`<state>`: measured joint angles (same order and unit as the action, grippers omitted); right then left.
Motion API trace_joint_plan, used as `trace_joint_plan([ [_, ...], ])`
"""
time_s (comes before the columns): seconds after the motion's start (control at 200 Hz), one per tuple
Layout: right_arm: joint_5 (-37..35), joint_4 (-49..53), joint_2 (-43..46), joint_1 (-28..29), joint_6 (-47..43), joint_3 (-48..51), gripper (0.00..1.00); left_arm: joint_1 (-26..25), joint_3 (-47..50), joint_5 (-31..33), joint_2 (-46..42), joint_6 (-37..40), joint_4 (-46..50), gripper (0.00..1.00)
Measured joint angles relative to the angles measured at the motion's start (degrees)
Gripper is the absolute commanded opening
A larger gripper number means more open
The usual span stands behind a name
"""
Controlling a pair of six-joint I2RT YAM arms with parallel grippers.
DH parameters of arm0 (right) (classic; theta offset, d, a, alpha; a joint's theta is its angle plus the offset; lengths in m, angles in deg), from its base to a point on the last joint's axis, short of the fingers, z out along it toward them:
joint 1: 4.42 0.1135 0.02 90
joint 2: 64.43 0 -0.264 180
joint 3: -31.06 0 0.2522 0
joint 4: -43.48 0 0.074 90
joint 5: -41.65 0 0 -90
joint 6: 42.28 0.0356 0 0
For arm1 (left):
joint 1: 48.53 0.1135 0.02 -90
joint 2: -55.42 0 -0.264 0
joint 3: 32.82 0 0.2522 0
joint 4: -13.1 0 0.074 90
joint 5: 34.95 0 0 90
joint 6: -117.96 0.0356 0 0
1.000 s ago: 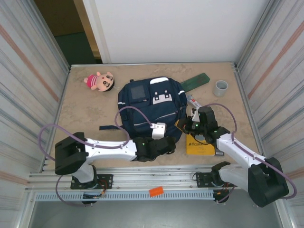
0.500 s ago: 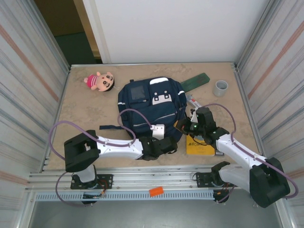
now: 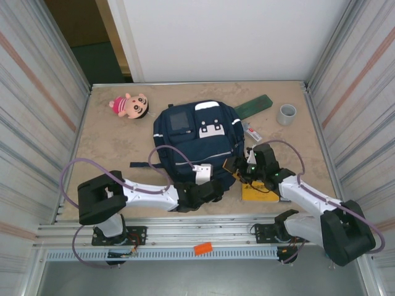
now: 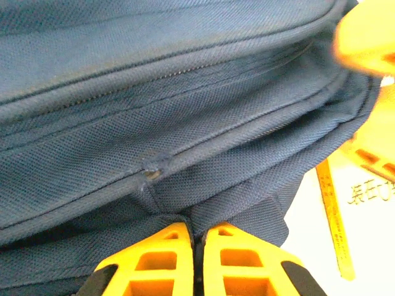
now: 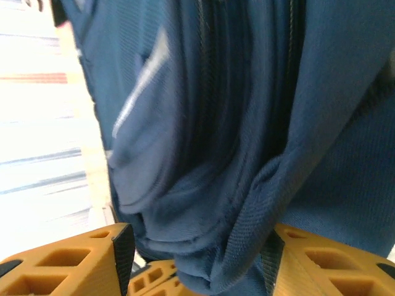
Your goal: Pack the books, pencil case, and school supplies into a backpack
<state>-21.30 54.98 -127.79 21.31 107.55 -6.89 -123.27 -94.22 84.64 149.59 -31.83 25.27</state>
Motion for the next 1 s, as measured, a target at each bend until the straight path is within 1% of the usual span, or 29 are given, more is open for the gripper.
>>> trace_joint_plan([
  [0.06,0.0,-1.0,-1.4,0.7,0.2,0.0,0.58,-0.1,0.3,0.0,0.0,0.7,-0.9,0.0],
  [0.09,0.0,-1.7,-2.0,1.0,0.2,0.0,0.55,-0.2,0.5,0.1,-0.1,1.0,-1.2,0.0],
  [0.105,0.0,-1.9,-2.3,1.1,0.2,0.0,0.51,-0.3,0.6,0.1,-0.2,1.2,-1.4,0.0],
  [0.185,-0.2,-2.7,-3.7,1.3,0.6,-0.3,0.24,-0.5,1.4,0.1,-1.2,2.0,-1.8,0.0],
  [0.22,-0.2,-2.8,-4.2,1.2,0.7,-0.5,0.15,-0.6,1.7,0.1,-1.7,2.2,-1.9,0.0],
  [0.276,0.2,-2.8,-4.8,0.6,0.8,-0.7,0.08,-0.8,2.3,0.1,-2.7,2.6,-2.0,0.0],
  [0.386,3.0,-0.5,-4.9,-1.1,-0.7,-2.6,0.0,-0.9,4.1,0.1,-5.3,2.6,-3.0,0.0],
  [0.581,9.1,7.3,-4.4,-5.7,-6.3,-8.7,0.0,-1.8,8.1,1.8,-13.6,2.8,-4.9,0.0],
  [0.732,12.2,12.5,-4.5,-9.9,-11.1,-13.0,0.0,-2.2,11.7,3.8,-19.1,2.8,-0.9,0.0],
  [0.997,16.7,22.4,-5.3,-13.1,-18.3,-21.4,0.0,-1.4,18.3,8.7,-27.9,0.5,8.2,0.0],
])
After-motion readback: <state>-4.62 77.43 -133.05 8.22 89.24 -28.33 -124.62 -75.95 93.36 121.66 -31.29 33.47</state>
